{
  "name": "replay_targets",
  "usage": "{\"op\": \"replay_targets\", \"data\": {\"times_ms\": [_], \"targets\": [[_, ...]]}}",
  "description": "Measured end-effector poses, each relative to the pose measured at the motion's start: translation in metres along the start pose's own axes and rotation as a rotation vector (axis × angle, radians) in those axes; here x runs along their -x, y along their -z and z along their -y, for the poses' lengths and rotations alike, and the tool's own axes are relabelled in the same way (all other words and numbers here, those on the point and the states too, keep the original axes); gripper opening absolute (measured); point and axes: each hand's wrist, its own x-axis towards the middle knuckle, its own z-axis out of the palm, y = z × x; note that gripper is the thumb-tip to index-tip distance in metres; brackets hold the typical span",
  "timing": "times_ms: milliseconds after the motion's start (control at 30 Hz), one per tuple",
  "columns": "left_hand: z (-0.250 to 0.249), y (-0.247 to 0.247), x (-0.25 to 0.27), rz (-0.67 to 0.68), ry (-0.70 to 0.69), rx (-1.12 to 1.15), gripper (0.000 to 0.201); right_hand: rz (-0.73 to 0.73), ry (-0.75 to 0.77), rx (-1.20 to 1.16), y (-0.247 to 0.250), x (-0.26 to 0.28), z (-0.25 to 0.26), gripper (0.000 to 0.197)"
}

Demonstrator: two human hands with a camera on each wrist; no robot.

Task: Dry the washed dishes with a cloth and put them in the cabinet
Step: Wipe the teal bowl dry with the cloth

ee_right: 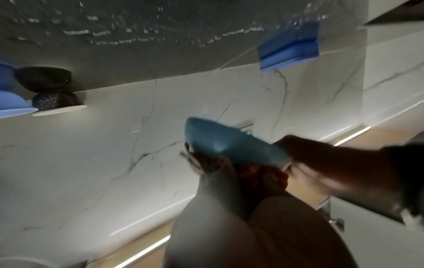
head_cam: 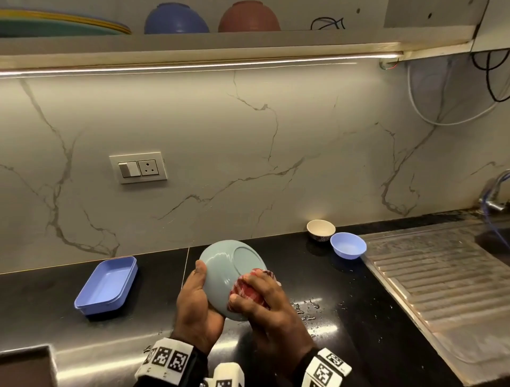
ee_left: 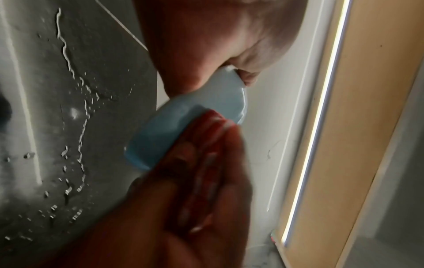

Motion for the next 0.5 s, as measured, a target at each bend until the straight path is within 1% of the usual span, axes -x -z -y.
{"op": "replay_targets", "data": {"times_ms": [100,133,167,200,233,267,333,367,400,433,467,500], "targets": [[-0.004,-0.002,0.002,-0.039,0.009,0.05,0.057,-0.018,0.146,0.016,-0.003,0.018,-0.009,0.021],[-0.006,-0.002,0.002,-0.042,0.003,0.051,0.055,-0.025,0.149,0.012,-0.003,0.024,-0.015,0.02],[-0.008,-0.003,0.003,-0.043,0.001,0.047,0.054,-0.031,0.101,-0.004,-0.004,0.028,-0.019,0.023],[-0.01,-0.003,0.003,-0.044,-0.002,0.044,0.052,-0.041,0.018,-0.033,-0.005,0.03,-0.022,0.029],[-0.013,-0.005,0.003,-0.04,-0.008,0.046,0.051,-0.053,-0.102,-0.075,-0.006,0.03,-0.023,0.035],[-0.016,-0.004,0.002,-0.036,-0.015,0.049,0.05,-0.074,-0.257,-0.165,-0.005,0.026,-0.019,0.041],[-0.024,-0.003,0.005,-0.019,-0.002,0.037,0.049,-0.171,-0.617,-0.498,0.007,0.014,-0.015,0.047],[-0.027,-0.001,0.006,-0.004,0.014,0.021,0.05,-0.234,-0.772,-0.653,0.016,0.007,-0.016,0.045],[-0.028,0.003,0.008,0.014,0.033,-0.002,0.051,-0.29,-0.902,-0.767,0.025,-0.002,-0.018,0.038],[-0.028,0.006,0.011,0.031,0.055,-0.025,0.052,-0.304,-1.001,-0.869,0.034,-0.009,-0.021,0.029],[-0.026,0.01,0.013,0.051,0.078,-0.049,0.053,-0.294,-1.071,-0.989,0.041,-0.015,-0.022,0.026],[-0.024,0.013,0.015,0.071,0.097,-0.07,0.054,-0.267,-1.112,-1.111,0.046,-0.019,-0.023,0.029]]}}
